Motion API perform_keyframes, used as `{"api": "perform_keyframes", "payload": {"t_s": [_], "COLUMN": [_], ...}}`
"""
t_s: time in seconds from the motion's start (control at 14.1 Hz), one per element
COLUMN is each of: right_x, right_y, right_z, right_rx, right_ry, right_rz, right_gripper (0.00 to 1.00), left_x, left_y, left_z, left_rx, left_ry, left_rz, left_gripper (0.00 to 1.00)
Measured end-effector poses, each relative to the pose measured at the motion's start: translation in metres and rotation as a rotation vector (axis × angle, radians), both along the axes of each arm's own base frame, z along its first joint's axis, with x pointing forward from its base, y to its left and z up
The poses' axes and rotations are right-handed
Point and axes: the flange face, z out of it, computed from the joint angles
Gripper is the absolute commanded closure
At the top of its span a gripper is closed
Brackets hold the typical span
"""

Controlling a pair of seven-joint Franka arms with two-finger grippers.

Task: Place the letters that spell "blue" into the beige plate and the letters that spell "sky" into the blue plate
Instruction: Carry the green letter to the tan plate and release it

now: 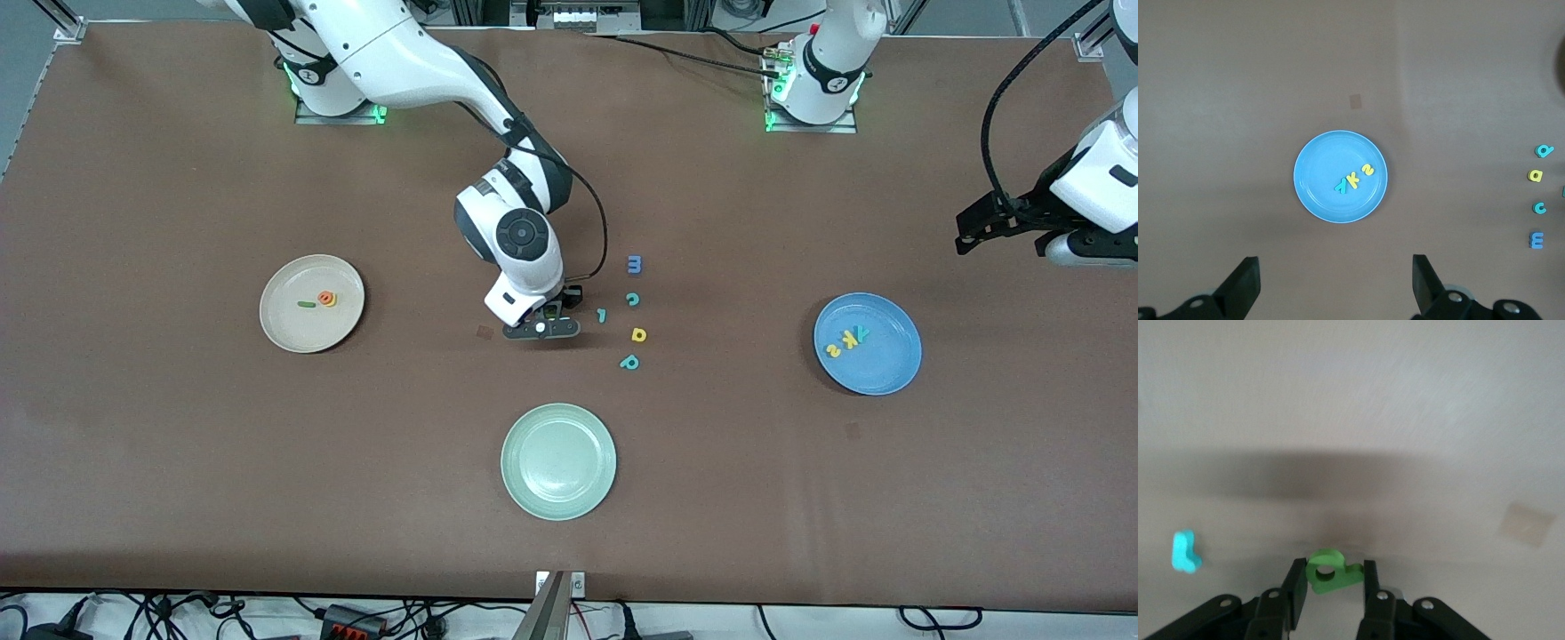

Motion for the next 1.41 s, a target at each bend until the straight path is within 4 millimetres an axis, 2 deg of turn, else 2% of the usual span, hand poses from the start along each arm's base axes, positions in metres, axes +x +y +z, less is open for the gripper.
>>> {"api": "perform_keyframes", "payload": {"t_s": [0.14,0.21,0.42,0.57,0.71,0.78,0.99,1.2,1.27,1.34,1.41], "right_x": [0.024,0.038,0.083,0.096,0.089,0.080,0.050,0.037,0.036,0.035,0.033], "right_y": [-0.035,-0.061,-0.166,-0.234,-0.288,-0.306,-0.335,-0.361,-0.372,-0.383,-0.393], "right_z": [0.021,0.031,0.056,0.055,0.043,0.036,0.024,0.023,0.021,0.016,0.010], "right_rx": [-0.029,-0.052,-0.085,-0.086,-0.085,-0.086,-0.093,-0.084,-0.076,-0.066,-0.059], "right_ry": [0.027,0.060,0.156,0.211,0.268,0.297,0.364,0.388,0.386,0.379,0.367], "right_rz": [-0.037,-0.054,-0.063,-0.066,-0.066,-0.073,-0.089,-0.099,-0.094,-0.087,-0.087], "right_gripper": [0.79,0.79,0.79,0.79,0.79,0.79,0.79,0.78,0.74,0.57,0.05], "left_x": [0.000,0.000,0.000,0.000,0.000,0.000,0.000,0.000,0.000,0.000,0.000], "left_y": [0.000,0.000,0.000,-0.001,-0.001,-0.002,-0.003,-0.003,-0.003,-0.003,-0.003], "left_z": [-0.001,-0.001,-0.001,-0.001,-0.001,-0.001,-0.001,0.000,0.000,0.000,0.000], "left_rx": [0.000,0.000,0.000,0.000,0.000,0.000,0.000,0.000,0.000,0.000,0.000], "left_ry": [0.001,0.001,0.001,0.001,0.001,0.001,0.001,0.001,0.001,0.001,0.001], "left_rz": [0.000,0.000,-0.001,-0.002,-0.002,-0.003,-0.005,-0.006,-0.006,-0.006,-0.006], "left_gripper": [0.00,0.00,0.00,0.00,0.00,0.00,0.00,0.00,0.00,0.00,0.00]}}
